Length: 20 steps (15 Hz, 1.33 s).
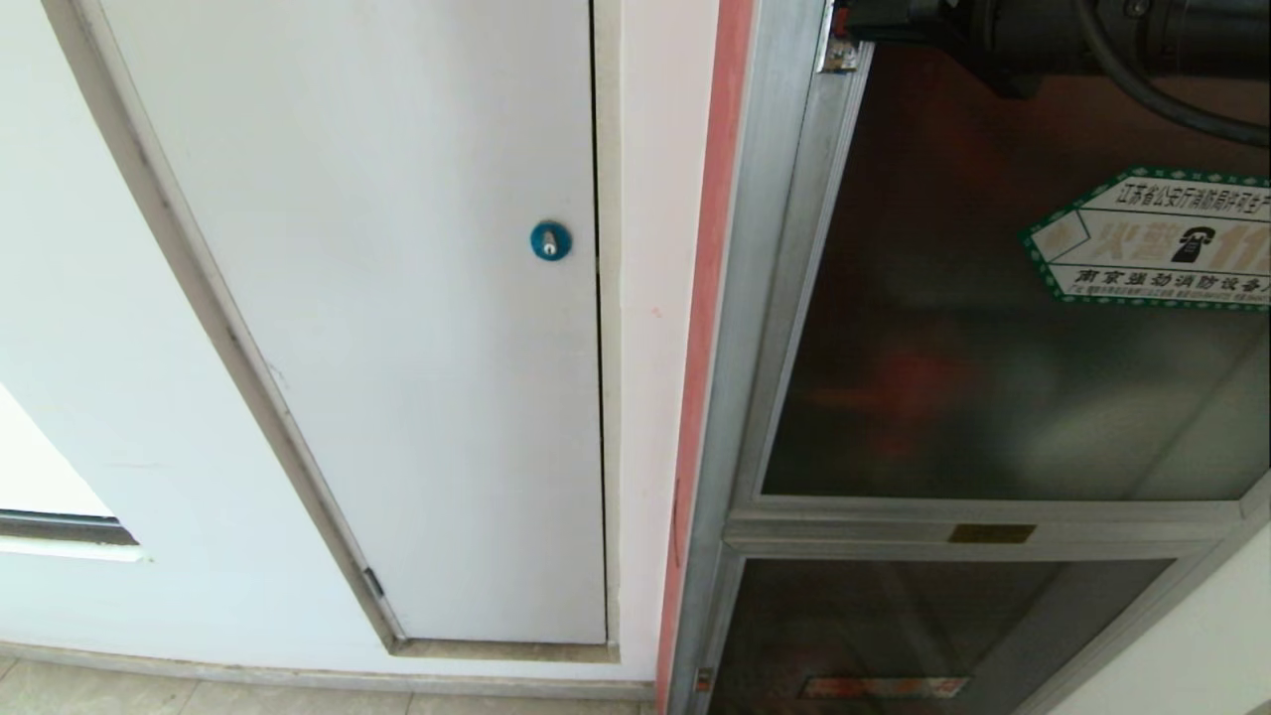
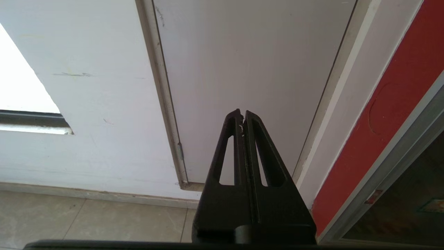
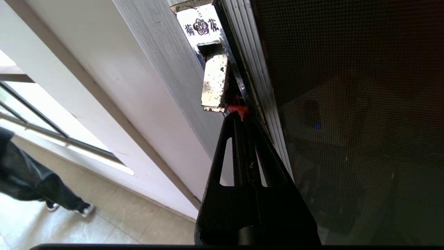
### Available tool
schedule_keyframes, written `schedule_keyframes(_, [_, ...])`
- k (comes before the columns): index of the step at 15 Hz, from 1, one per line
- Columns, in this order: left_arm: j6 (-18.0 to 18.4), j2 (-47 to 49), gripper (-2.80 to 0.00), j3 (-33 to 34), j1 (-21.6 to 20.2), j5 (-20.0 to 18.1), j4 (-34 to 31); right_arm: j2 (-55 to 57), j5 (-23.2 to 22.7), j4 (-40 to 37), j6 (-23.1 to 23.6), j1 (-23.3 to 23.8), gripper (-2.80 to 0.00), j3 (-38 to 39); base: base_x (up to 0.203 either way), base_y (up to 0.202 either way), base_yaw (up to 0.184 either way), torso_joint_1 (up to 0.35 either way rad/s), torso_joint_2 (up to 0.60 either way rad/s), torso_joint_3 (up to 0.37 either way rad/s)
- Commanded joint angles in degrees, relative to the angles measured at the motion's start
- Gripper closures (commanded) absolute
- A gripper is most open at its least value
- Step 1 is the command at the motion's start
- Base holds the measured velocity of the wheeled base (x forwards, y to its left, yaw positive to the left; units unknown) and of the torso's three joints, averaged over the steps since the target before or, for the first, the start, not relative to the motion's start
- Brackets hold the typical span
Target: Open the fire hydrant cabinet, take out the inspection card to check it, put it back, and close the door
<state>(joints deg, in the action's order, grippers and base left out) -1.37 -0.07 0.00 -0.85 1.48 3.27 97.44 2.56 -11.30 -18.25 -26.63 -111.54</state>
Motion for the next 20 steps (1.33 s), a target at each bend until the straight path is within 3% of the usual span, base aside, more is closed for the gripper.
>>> schedule_keyframes(1, [-0.04,0.07,0.0,1.14,-0.03,0.02,0.06,-0.06,0.0,0.05,-0.12,-0.09,0.0,0.01,0.0,0.0,0.0,0.0,0.0,0.0])
schedule_keyframes(20, [-0.04,0.07,0.0,1.14,-0.03,0.02,0.07,0.91,2.45,0.75,-0.21,-0.27,0.0,1.36,0.0,0.0,0.0,0.0,0.0,0.0])
